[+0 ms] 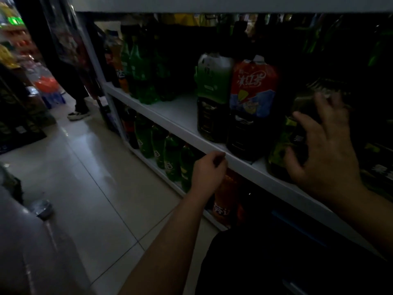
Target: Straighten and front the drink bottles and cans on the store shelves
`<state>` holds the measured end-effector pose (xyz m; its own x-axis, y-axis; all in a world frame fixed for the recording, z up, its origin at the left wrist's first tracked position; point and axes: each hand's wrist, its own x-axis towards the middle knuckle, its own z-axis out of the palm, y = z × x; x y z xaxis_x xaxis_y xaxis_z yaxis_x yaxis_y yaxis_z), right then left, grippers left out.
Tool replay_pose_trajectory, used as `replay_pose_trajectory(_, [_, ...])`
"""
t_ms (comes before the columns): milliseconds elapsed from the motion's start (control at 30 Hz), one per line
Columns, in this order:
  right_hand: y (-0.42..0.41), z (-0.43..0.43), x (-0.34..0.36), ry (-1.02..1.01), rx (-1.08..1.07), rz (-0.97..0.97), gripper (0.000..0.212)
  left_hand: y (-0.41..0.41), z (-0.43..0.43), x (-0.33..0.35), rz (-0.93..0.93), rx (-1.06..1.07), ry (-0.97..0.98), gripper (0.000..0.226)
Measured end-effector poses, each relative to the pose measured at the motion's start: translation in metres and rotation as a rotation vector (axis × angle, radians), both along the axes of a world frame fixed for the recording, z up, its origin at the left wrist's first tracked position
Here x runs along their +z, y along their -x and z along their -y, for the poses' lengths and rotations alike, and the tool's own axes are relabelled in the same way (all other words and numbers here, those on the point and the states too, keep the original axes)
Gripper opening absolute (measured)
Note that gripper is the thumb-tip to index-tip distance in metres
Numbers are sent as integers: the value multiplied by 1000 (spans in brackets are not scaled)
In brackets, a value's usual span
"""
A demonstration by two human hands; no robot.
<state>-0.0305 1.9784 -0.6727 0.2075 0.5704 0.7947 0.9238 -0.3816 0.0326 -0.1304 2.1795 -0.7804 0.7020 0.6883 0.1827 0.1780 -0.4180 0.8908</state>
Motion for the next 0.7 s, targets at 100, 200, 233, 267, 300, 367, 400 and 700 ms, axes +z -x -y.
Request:
replay_pose_trajectory(100, [3, 3, 5, 16, 7, -15, 54, -4, 11, 18, 63, -5, -102, 28])
replay_pose_trajectory(200, [8, 11, 11, 20, 15, -66, 49, -6, 20, 39, 101, -26, -198, 30])
replay_pose_trajectory(233, [9, 15, 14, 20, 16, -74, 47, -7, 23, 47, 112, -38, -224, 31])
replay_pose_trajectory(267, [10, 19, 17, 20, 20, -82, 44, -8, 25, 54, 122, -47, -252, 31])
replay_pose_trajectory(300, [12, 23, 20, 23, 25, -97, 44, -9, 28, 60, 133, -50, -293, 32])
replay_pose_trajectory(367, [16, 32, 28, 36, 43, -115, 44, -13, 35, 74, 155, -45, -401, 33])
replay_pose_trajectory(400, [18, 37, 32, 37, 57, -109, 42, -15, 39, 81, 167, -49, -453, 33])
replay_pose_trajectory(700, [52, 104, 97, -35, 171, -101, 27, -43, 91, 174, 534, -56, -886, 30])
